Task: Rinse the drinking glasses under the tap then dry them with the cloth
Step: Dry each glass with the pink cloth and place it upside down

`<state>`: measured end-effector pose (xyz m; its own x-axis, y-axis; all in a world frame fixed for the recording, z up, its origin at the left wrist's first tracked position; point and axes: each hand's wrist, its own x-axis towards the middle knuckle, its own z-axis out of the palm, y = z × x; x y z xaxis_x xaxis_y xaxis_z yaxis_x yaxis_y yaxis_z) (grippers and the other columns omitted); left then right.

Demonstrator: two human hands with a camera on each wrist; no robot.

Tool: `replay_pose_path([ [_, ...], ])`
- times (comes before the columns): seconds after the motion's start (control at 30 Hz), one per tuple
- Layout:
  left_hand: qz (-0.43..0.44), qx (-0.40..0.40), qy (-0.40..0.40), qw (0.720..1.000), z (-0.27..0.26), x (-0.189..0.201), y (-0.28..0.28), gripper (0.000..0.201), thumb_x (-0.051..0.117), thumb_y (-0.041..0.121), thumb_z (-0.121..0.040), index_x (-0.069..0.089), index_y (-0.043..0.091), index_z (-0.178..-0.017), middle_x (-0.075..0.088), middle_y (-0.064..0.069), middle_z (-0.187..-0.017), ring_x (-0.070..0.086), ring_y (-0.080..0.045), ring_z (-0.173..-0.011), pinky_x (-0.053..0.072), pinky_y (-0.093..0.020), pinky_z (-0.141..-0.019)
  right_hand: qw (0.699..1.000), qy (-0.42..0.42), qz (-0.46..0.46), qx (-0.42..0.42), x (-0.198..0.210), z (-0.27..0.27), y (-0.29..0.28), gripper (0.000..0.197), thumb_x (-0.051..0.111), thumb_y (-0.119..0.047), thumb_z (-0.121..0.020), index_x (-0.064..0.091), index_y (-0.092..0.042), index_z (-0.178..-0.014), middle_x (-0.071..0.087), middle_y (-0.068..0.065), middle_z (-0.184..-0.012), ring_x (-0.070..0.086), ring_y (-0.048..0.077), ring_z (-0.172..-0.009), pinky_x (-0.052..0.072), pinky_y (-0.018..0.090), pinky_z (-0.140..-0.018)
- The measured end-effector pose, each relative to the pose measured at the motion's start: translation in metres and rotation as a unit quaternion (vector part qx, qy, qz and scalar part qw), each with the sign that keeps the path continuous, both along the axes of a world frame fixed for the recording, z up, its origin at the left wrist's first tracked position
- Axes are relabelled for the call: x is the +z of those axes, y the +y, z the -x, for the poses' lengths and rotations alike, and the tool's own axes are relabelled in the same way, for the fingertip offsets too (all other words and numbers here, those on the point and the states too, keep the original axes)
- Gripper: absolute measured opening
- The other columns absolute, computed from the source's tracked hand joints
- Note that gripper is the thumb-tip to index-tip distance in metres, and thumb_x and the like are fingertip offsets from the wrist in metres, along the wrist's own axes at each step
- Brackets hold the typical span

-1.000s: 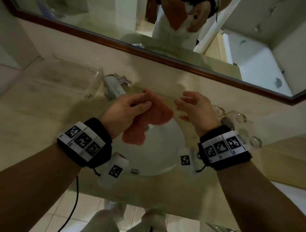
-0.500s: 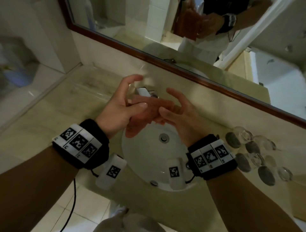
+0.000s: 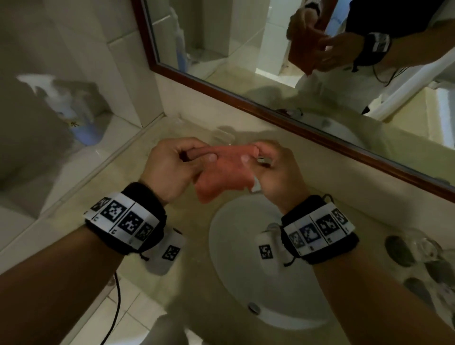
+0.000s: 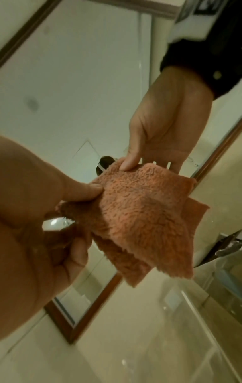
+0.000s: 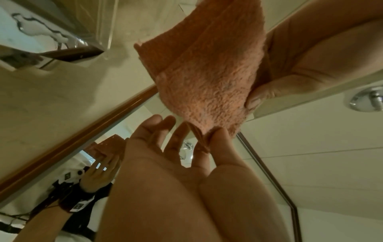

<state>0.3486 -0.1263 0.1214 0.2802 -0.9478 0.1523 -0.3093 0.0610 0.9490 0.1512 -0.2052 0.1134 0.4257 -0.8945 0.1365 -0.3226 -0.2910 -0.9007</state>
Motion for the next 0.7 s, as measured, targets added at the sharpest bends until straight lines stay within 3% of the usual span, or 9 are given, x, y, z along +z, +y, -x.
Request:
replay_pose_path([
  [0.03,0.008,0.004,-0.007,1.000,-0.006,-0.001,-0.004,0.013,0.077,0.024,-0.083,0.077,0.012,-0.086,0.071,-0.014,-0.080,0.066,-0.029,-0.073,0.054,-0.040,-0.069,1.000,-0.001,-0.007,0.011,0.001,-0.007,-0.003,0.003,0.066,-0.018,-0.094,0.068,-0.020,-0.093,0.068,-0.002,-0.091,0.066,0.008,-0.085,0.052,0.024,-0.071],
  [0.07,0.013,0.006,-0.012,1.000,-0.013,-0.004,-0.010,0.018,0.075,0.026,-0.084,0.077,0.008,-0.086,0.070,-0.016,-0.079,0.065,-0.029,-0.074,0.053,-0.039,-0.069,1.000,0.000,-0.013,0.016,-0.001,-0.014,-0.008,0.013,0.064,-0.020,-0.095,0.064,-0.025,-0.082,0.064,-0.008,-0.079,0.062,0.002,-0.074,0.049,0.022,-0.066],
  [0.17,-0.021,0.004,0.070,0.997,-0.032,-0.016,-0.029,0.017,0.074,0.022,-0.087,0.071,0.007,-0.095,0.069,-0.006,-0.086,0.065,-0.015,-0.079,0.052,-0.030,-0.073,0.999,-0.017,-0.033,-0.008,-0.008,-0.041,-0.023,0.019,0.059,-0.026,-0.092,0.057,-0.018,-0.075,0.061,-0.004,-0.072,0.057,0.013,-0.068,0.047,0.031,-0.064],
  [0.27,-0.102,-0.027,0.167,0.980,-0.054,-0.038,-0.048,0.027,0.076,0.027,-0.077,0.068,0.016,-0.101,0.075,0.003,-0.097,0.070,-0.013,-0.094,0.058,-0.030,-0.086,0.988,-0.091,-0.098,-0.072,-0.020,-0.073,-0.038,0.010,0.061,-0.019,-0.096,0.067,-0.015,-0.089,0.070,0.002,-0.087,0.066,0.019,-0.084,0.055,0.039,-0.078],
  [0.37,-0.149,-0.031,0.131,0.980,-0.085,-0.059,-0.073,0.020,0.071,0.022,-0.087,0.070,0.009,-0.102,0.074,-0.011,-0.105,0.070,-0.022,-0.098,0.055,-0.040,-0.091,0.969,-0.116,-0.170,-0.139,-0.035,-0.105,-0.054,0.014,0.061,-0.018,-0.099,0.069,-0.011,-0.107,0.074,0.008,-0.102,0.070,0.026,-0.098,0.059,0.044,-0.087],
  [0.43,-0.168,-0.033,0.178,0.969,-0.105,-0.070,-0.092,0.024,0.067,0.017,-0.091,0.066,0.005,-0.111,0.071,-0.012,-0.114,0.069,-0.024,-0.104,0.056,-0.042,-0.093,0.946,-0.145,-0.246,-0.155,-0.046,-0.123,-0.065,0.020,0.062,-0.016,-0.099,0.067,-0.011,-0.118,0.074,0.008,-0.110,0.071,0.026,-0.101,0.060,0.044,-0.087],
  [0.53,-0.193,-0.028,0.246,0.950,-0.130,-0.079,-0.120,0.025,0.065,0.015,-0.094,0.061,0.008,-0.118,0.072,-0.004,-0.109,0.072,-0.019,-0.098,0.062,-0.033,-0.077,0.910,-0.189,-0.345,-0.130,-0.060,-0.146,-0.080,0.036,0.068,-0.004,-0.092,0.062,-0.008,-0.127,0.070,0.014,-0.122,0.069,0.032,-0.110,0.058,0.052,-0.092],
  [0.6,-0.188,-0.031,0.218,0.957,-0.143,-0.087,-0.137,0.021,0.066,0.017,-0.094,0.062,0.014,-0.114,0.073,0.002,-0.102,0.072,-0.012,-0.090,0.059,-0.024,-0.069,0.917,-0.143,-0.349,-0.130,-0.069,-0.158,-0.089,0.049,0.075,0.000,-0.082,0.060,-0.010,-0.128,0.067,0.009,-0.125,0.067,0.030,-0.112,0.057,0.053,-0.093],
  [0.7,-0.193,-0.049,0.175,0.964,-0.161,-0.103,-0.160,0.027,0.070,0.020,-0.092,0.063,0.019,-0.118,0.070,0.001,-0.110,0.067,-0.015,-0.101,0.057,-0.030,-0.080,0.924,-0.054,-0.327,-0.192,-0.085,-0.174,-0.103,0.074,0.075,0.001,-0.081,0.044,-0.016,-0.145,0.057,0.001,-0.134,0.059,0.024,-0.122,0.056,0.051,-0.096],
])
